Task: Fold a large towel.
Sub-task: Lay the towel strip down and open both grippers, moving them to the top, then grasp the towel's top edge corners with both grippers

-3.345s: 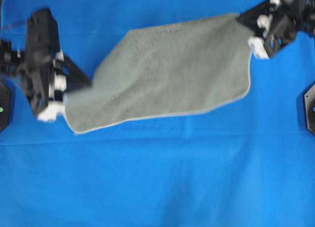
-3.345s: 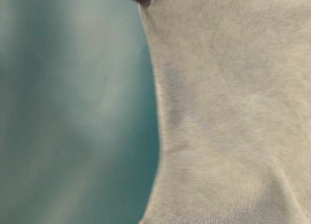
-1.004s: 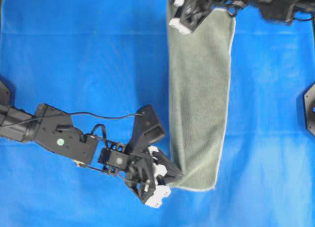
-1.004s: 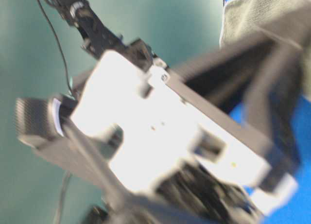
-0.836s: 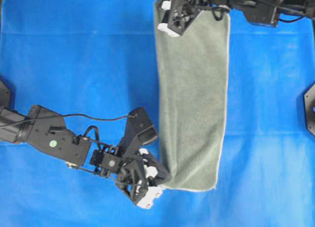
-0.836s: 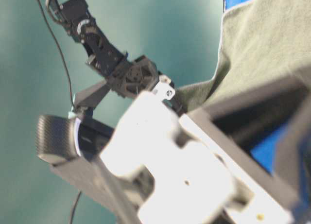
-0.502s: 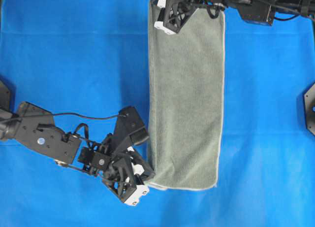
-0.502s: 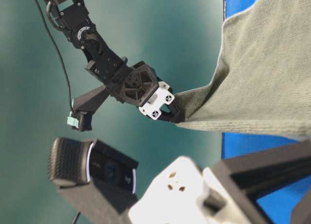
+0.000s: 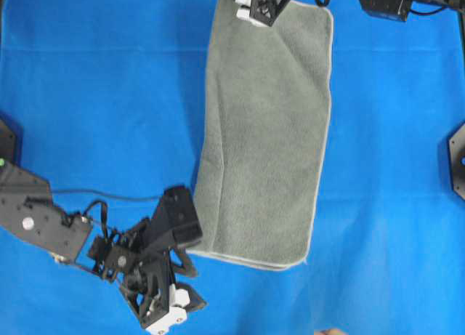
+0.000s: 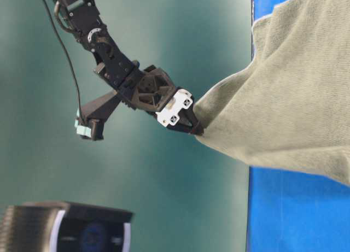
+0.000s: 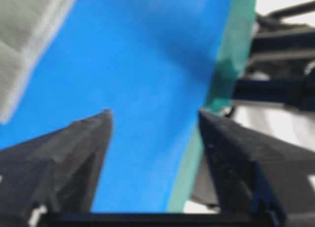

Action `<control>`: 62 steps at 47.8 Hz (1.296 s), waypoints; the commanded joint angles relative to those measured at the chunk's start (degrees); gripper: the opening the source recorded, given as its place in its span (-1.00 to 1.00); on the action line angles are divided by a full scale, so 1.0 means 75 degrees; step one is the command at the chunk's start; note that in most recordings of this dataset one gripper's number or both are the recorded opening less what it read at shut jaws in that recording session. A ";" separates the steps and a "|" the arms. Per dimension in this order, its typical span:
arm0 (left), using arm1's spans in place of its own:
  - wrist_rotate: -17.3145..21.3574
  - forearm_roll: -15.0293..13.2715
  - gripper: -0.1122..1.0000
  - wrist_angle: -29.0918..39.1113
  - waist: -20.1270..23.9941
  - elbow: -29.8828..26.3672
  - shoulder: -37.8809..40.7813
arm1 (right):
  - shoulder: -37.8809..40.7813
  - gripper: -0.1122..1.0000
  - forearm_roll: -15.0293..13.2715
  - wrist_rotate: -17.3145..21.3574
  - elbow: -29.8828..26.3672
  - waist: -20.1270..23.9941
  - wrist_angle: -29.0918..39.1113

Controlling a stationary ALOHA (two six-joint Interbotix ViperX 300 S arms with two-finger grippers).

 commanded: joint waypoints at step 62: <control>0.6223 0.0059 0.35 -0.1441 0.6586 0.0762 -0.2004 | -0.4371 0.30 0.0270 0.0855 0.4242 -0.0211 -0.1113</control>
